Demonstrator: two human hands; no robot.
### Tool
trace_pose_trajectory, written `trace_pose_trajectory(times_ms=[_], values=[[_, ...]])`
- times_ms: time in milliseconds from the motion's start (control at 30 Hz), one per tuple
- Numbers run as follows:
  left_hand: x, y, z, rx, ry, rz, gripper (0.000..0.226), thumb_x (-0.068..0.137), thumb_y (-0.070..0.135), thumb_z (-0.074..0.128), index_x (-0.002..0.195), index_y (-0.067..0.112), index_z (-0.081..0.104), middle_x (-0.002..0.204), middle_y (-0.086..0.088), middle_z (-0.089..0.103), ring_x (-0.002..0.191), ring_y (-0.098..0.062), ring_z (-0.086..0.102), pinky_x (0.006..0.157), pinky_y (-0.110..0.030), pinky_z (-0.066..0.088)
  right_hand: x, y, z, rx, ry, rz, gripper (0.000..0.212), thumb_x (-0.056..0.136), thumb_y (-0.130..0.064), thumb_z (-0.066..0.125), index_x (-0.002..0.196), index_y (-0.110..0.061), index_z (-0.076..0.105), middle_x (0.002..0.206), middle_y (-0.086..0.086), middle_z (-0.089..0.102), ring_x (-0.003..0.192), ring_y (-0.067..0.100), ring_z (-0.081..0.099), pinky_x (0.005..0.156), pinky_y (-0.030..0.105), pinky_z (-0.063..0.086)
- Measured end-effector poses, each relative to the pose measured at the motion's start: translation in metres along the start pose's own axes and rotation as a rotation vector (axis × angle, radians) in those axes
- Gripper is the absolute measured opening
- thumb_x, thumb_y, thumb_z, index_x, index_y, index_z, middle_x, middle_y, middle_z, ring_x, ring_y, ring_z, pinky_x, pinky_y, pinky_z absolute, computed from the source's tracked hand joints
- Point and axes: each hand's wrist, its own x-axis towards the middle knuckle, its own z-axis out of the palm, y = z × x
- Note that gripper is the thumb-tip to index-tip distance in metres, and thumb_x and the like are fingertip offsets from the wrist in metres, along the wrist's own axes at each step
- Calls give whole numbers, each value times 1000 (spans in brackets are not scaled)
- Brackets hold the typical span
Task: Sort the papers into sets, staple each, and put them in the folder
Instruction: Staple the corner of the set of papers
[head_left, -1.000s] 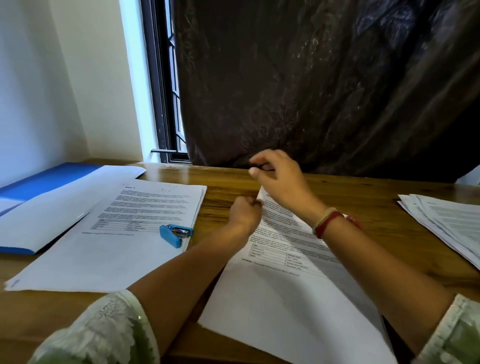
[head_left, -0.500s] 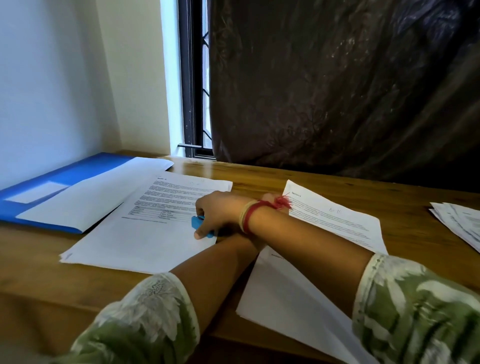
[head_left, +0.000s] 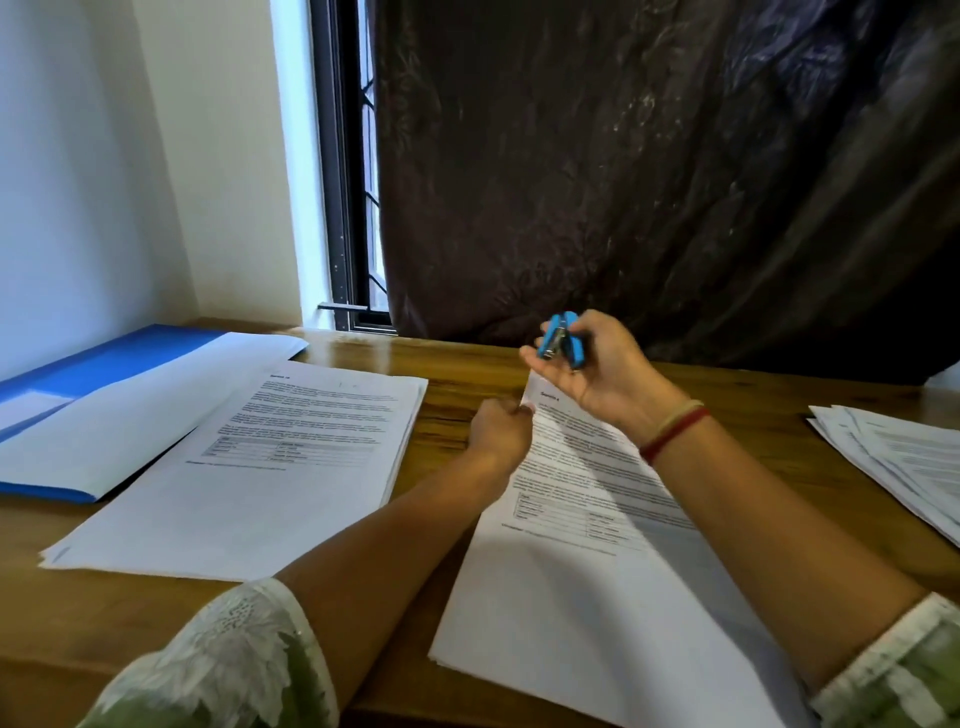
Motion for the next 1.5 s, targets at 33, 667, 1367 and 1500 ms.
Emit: trace_pose_trajectory(times_ms=[33,667,1367,1500], values=[[-1,0,2,6,-18,-21,23,98,26,49,101,9,66,102,-9,69,94,-24,65,86,-38,54,3,-7,-13,41,66,-36,19,96,-7,44,108,5,52,95,19,55,83,32,61,59,37,59],[-20,10,5,383,55,292,30,101,31,44,102,10,64,100,-3,69,82,-16,67,68,-34,59,17,6,-62,-1096,446,-602,30,91,-25,64,116,-11,56,102,1,55,88,11,55,64,15,45],[-23,14,7,391,10,311,33,102,29,43,84,8,60,72,-3,61,59,-15,54,53,-31,43,17,10,-52,-1058,76,-423,26,104,-34,32,116,-17,47,78,-1,52,65,8,50,58,23,39],[-20,12,6,383,21,301,31,101,31,43,91,9,63,82,-4,67,71,-21,66,63,-40,55,17,8,-54,-905,126,-393,31,104,-34,33,123,-14,47,85,-1,56,66,7,53,51,14,43]])
